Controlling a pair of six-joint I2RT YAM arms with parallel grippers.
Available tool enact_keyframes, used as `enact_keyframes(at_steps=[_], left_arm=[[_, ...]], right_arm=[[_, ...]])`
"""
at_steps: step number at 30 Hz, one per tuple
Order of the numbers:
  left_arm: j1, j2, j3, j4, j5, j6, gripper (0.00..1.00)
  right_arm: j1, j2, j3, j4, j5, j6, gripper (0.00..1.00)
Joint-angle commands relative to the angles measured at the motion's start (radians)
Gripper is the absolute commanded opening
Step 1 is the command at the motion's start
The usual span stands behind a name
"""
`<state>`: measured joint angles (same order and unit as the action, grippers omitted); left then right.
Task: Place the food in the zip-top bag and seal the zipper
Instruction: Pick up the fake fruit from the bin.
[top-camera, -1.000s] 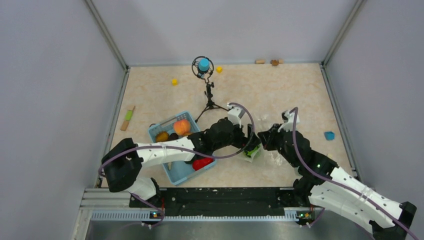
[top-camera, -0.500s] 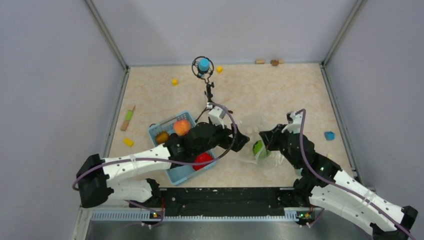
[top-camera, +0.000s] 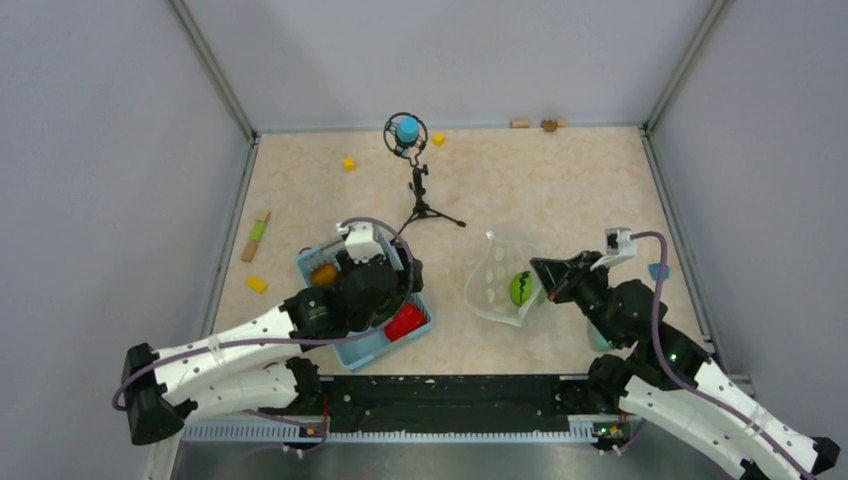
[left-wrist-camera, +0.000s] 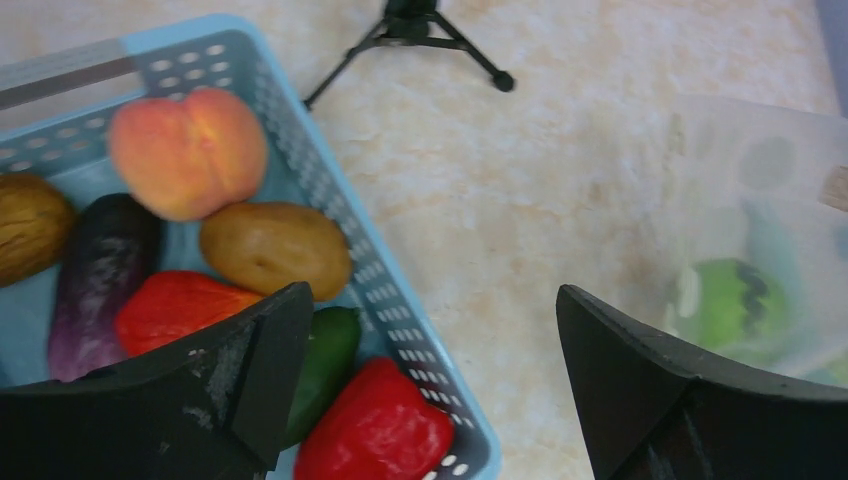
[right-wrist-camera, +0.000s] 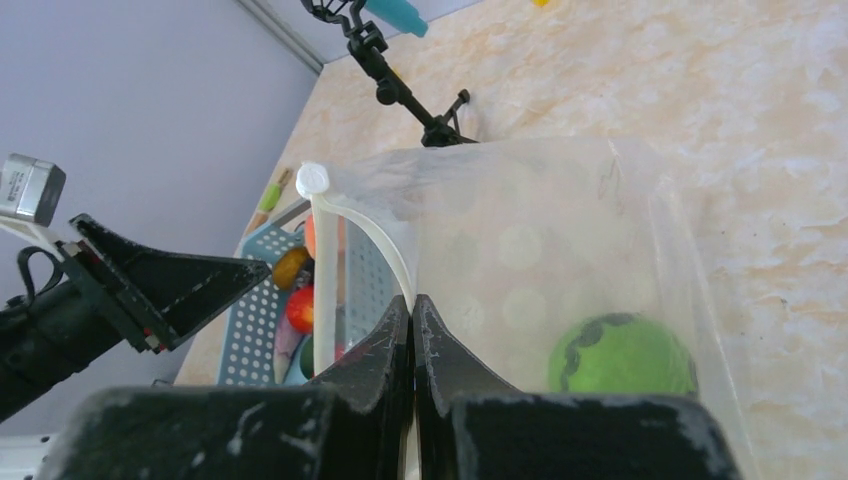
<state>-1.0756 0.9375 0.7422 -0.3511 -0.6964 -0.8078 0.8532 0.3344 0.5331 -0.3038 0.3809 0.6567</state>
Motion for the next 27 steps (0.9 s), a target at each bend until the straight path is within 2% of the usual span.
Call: enact_keyframes(at_steps=[1, 4, 6, 12, 20, 27], left_arm=[[0.092, -0.031, -0.016, -0.202, -0.098, -0.153, 0.97], [0.227, -0.042, -0.056, -0.206, 0.051, -0.177, 0.97], [0.296, -0.057, -0.090, -0.194, 0.088, -0.187, 0.97], [0.378, -0.101, -0.146, -0.192, 0.130, -0.230, 0.97], [0.409, -0.100, -0.163, -0.302, 0.171, -0.421, 0.97], [0.416, -0.105, -0.247, -0.219, 0.163, -0.589, 0.96]], right_arm=[[-0.006, 0.014, 0.060, 0.004, 0.031, 0.007, 0.00], [-0.006, 0.050, 0.065, -0.016, 0.073, 0.003, 0.00], [-0.006, 0.076, 0.066, -0.021, 0.099, -0.003, 0.00], [-0.006, 0.143, 0.065, -0.023, 0.108, -0.009, 0.00], [-0.006, 0.145, 0.055, -0.036, 0.141, -0.014, 0.00], [-0.006, 0.136, 0.054, -0.042, 0.152, -0.014, 0.00]])
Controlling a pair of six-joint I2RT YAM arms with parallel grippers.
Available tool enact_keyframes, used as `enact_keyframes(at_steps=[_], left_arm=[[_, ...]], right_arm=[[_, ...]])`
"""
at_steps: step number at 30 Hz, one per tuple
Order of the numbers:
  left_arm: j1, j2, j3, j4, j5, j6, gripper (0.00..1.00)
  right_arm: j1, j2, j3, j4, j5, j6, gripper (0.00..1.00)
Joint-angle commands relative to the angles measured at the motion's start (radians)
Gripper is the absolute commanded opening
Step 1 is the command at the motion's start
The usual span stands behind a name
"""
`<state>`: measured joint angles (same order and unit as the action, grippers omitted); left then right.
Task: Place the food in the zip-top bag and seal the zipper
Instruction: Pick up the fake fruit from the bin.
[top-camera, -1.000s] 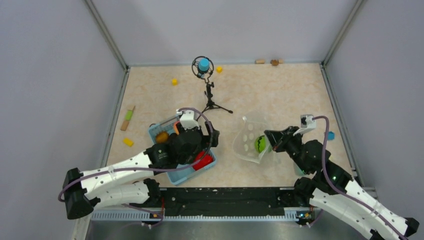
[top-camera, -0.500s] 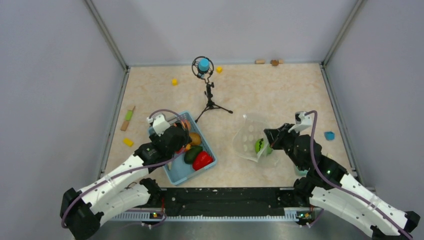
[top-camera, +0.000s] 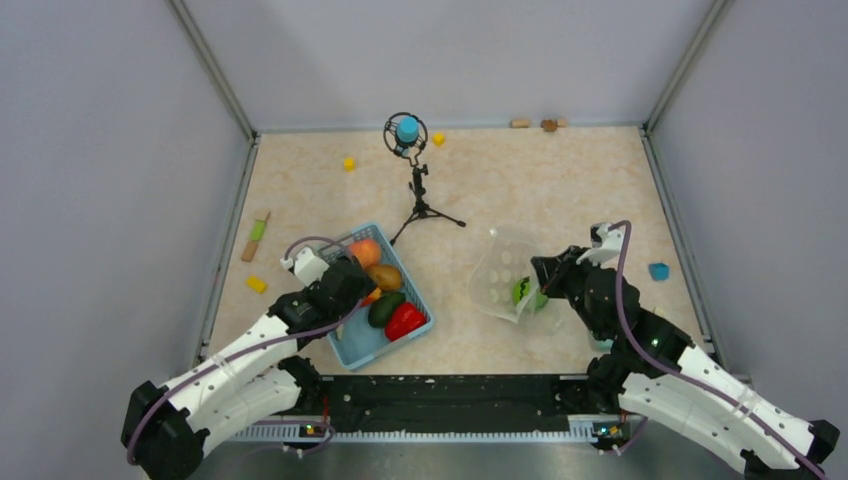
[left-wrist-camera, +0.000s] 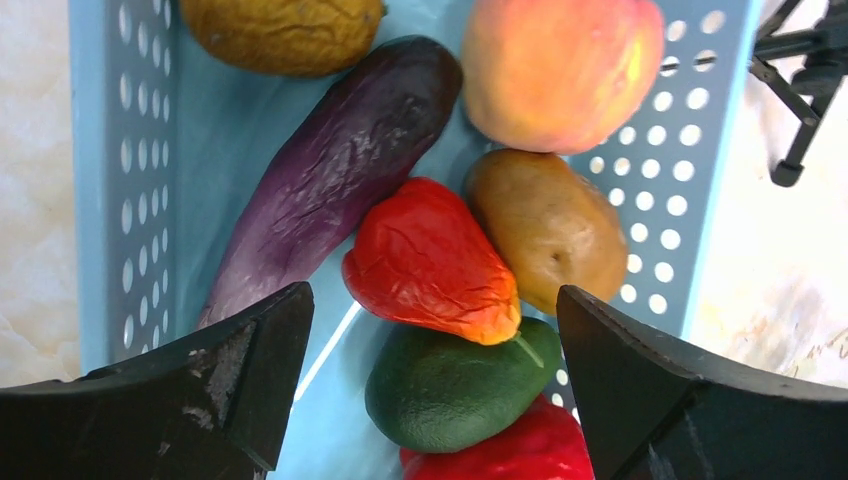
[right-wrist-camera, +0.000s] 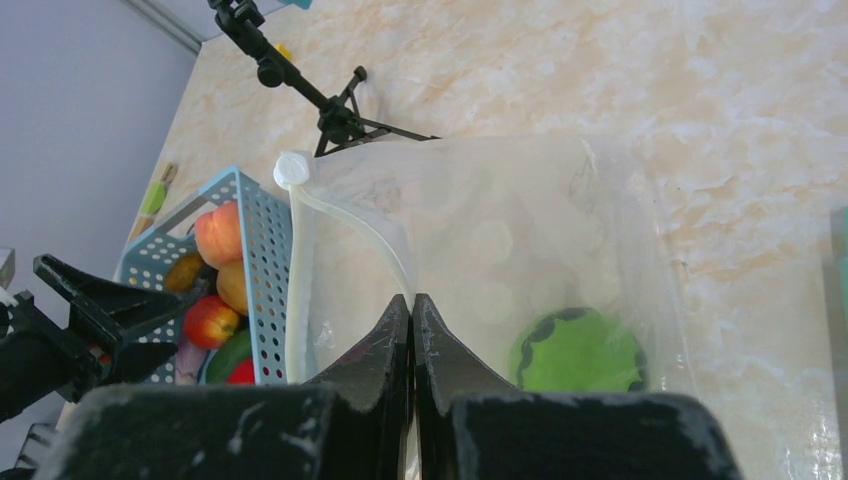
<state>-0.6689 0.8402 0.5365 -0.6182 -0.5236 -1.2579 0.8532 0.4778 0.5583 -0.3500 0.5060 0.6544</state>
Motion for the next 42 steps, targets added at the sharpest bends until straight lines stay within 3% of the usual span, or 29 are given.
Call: enact_keyframes(at_steps=[1, 8, 28, 38, 42], left_arm=[[0.010, -0.004, -0.054, 0.049, -0.021, -0.168, 0.95], [0.012, -0.022, -0.145, 0.151, -0.031, -0.280, 0.87], [0.016, 0.057, -0.164, 0.237, -0.035, -0.314, 0.73], [0.020, 0.085, -0.161, 0.278, -0.023, -0.289, 0.57], [0.020, 0.078, -0.153, 0.258, -0.029, -0.284, 0.46]], right_arm=[[-0.006, -0.008, 0.027, 0.003, 0.027, -0.011, 0.00], [-0.006, -0.008, 0.023, 0.003, 0.027, -0.012, 0.00], [-0.006, -0.018, 0.016, 0.002, 0.045, -0.009, 0.00], [-0.006, -0.033, 0.013, 0.000, 0.058, -0.004, 0.00], [-0.006, -0.038, 0.011, 0.001, 0.056, -0.004, 0.00]])
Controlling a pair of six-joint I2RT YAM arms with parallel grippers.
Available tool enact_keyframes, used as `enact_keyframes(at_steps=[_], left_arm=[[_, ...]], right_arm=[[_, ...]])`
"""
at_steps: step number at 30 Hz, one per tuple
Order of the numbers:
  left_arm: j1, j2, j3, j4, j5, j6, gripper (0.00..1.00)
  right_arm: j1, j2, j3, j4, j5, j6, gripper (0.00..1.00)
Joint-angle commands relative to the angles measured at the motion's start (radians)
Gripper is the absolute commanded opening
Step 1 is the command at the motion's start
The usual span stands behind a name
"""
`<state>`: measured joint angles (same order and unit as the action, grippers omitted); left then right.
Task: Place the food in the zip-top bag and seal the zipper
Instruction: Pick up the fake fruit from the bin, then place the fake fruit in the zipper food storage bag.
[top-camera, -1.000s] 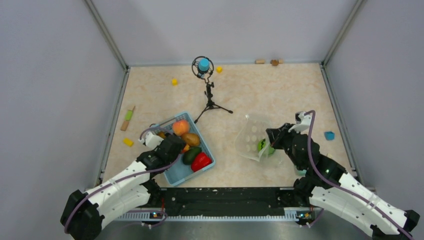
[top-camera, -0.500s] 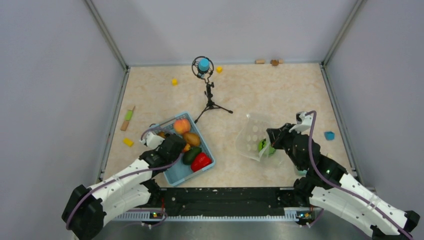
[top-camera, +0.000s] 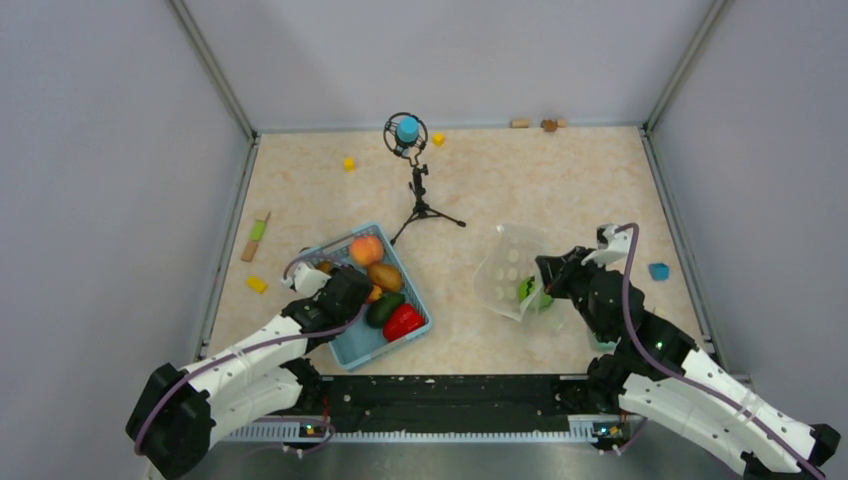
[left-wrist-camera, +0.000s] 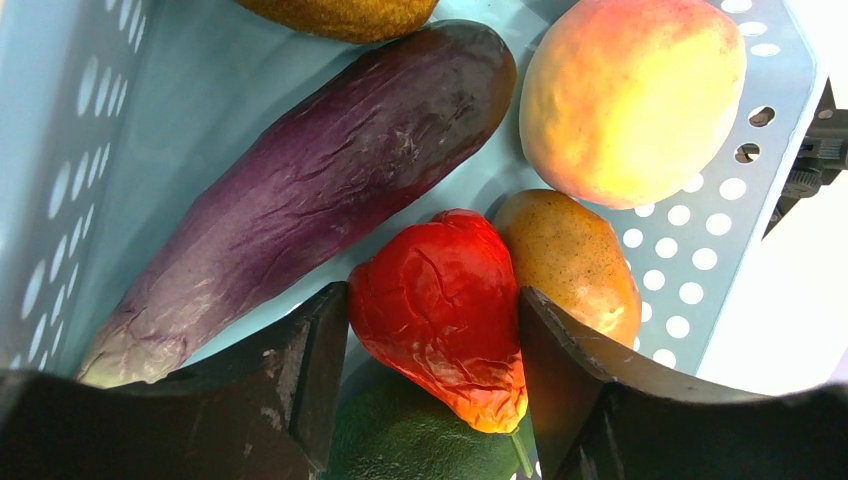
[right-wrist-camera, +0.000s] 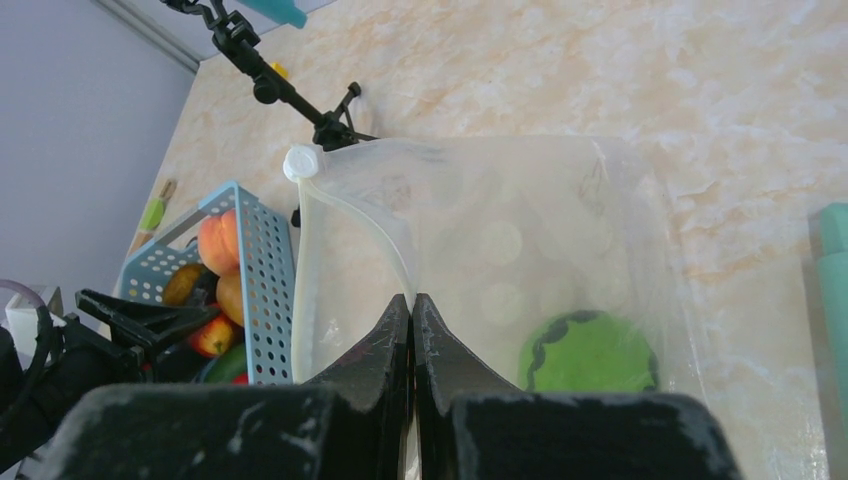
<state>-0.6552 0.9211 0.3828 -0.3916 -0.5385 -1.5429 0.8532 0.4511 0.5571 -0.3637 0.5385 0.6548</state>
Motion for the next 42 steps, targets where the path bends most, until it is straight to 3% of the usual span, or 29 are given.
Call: enact_keyframes(at_steps=[1, 10, 17, 22, 25, 30, 33, 38, 42], left_arm=[[0.005, -0.008, 0.006, 0.018, -0.017, 0.003, 0.43], [0.006, -0.133, 0.074, -0.109, -0.082, 0.094, 0.29], [0.006, -0.250, 0.097, -0.040, -0.023, 0.307, 0.21], [0.005, -0.267, 0.112, 0.160, 0.175, 0.580, 0.09], [0.004, -0.262, 0.125, 0.269, 0.332, 0.711, 0.09], [-0.005, -0.225, 0.090, 0.605, 0.861, 0.884, 0.11], [-0.034, -0.147, 0.104, 0.724, 1.033, 0.908, 0.10], [-0.182, -0.009, 0.187, 0.734, 1.002, 0.999, 0.08], [-0.304, 0.100, 0.281, 0.683, 0.853, 1.087, 0.07]], right_arm=[[-0.005, -0.010, 0.012, 0.014, 0.023, -0.004, 0.00], [-0.006, 0.003, 0.015, 0.014, 0.010, -0.010, 0.00], [-0.005, 0.033, 0.021, 0.017, -0.013, -0.015, 0.00], [-0.005, 0.049, 0.026, 0.019, -0.037, -0.018, 0.00], [-0.006, 0.053, 0.028, 0.021, -0.045, -0.017, 0.00], [-0.006, 0.053, 0.029, 0.030, -0.082, -0.023, 0.00], [-0.006, 0.056, 0.032, 0.038, -0.113, -0.022, 0.00], [-0.006, 0.057, 0.032, 0.037, -0.126, -0.021, 0.00], [-0.007, 0.056, 0.032, 0.038, -0.130, -0.018, 0.00]])
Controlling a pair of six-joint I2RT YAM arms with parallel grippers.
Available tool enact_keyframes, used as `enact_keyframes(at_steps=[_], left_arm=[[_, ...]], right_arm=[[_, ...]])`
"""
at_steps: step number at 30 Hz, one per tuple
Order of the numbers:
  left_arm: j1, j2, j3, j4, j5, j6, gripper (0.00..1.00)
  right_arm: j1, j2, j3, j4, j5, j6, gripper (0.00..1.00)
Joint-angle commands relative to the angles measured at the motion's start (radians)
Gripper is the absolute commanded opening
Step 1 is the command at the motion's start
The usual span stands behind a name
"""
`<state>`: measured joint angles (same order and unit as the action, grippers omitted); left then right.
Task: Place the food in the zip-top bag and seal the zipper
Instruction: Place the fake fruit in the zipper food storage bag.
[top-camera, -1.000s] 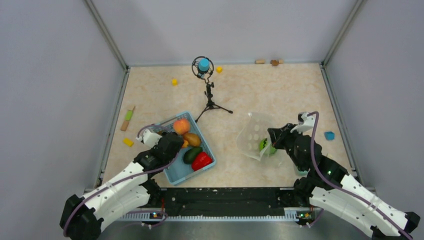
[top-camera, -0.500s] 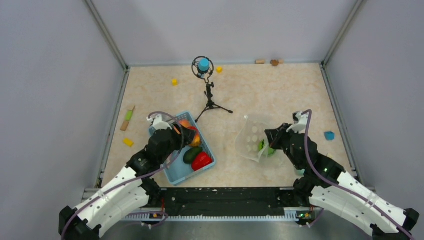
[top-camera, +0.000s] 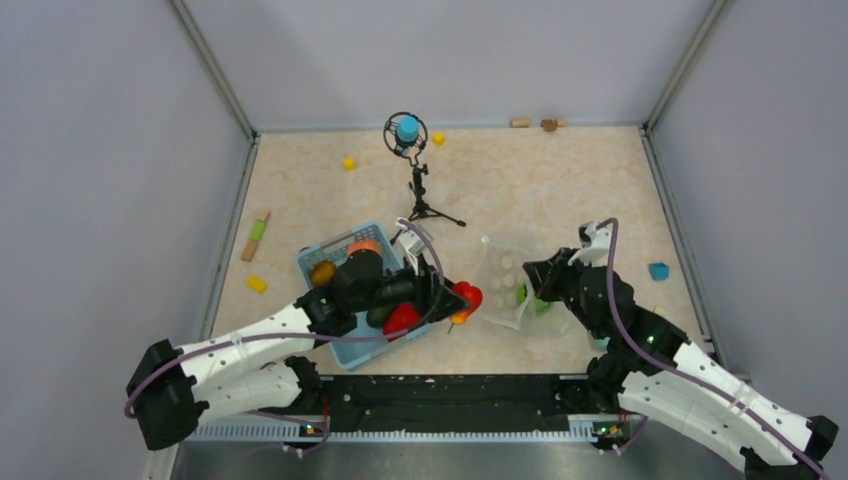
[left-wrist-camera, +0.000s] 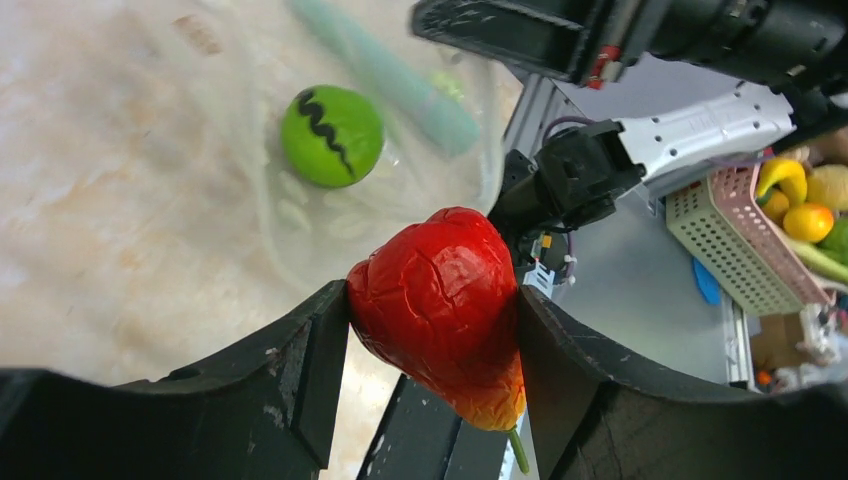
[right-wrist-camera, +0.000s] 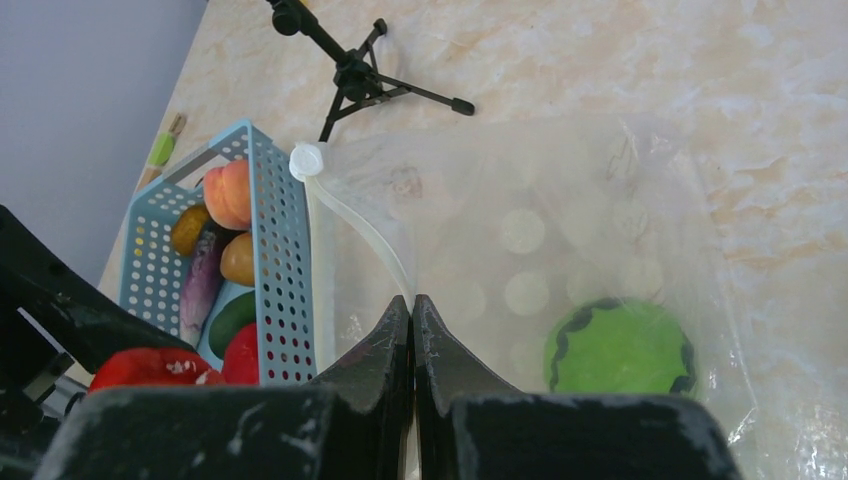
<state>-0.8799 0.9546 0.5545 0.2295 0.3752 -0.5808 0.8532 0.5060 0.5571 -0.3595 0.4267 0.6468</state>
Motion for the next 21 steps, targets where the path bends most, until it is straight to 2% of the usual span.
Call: enact_keyframes(at_steps=[1, 7, 16, 19, 21], left_arm=[[-0.088, 0.091, 0.128, 0.061, -0.080, 0.126, 0.07], [-0.102, 0.261, 0.230, 0.061, -0.196, 0.089, 0.07], [-0.117, 0.452, 0.334, 0.127, -0.292, 0.059, 0.09], [-0.140, 0.491, 0.359, 0.126, -0.452, 0.039, 0.13], [-0.155, 0.516, 0.377, 0.125, -0.502, 0.036, 0.22]], right_arm=[[-0.006, 0.001, 0.032, 0.033, -0.022, -0.009, 0.00], [-0.004, -0.012, 0.032, 0.035, -0.039, -0.007, 0.00], [-0.006, -0.021, 0.030, 0.042, -0.062, -0.001, 0.00], [-0.006, -0.017, 0.029, 0.042, -0.052, 0.000, 0.00], [-0.005, -0.013, 0.031, 0.043, -0.057, -0.001, 0.00]])
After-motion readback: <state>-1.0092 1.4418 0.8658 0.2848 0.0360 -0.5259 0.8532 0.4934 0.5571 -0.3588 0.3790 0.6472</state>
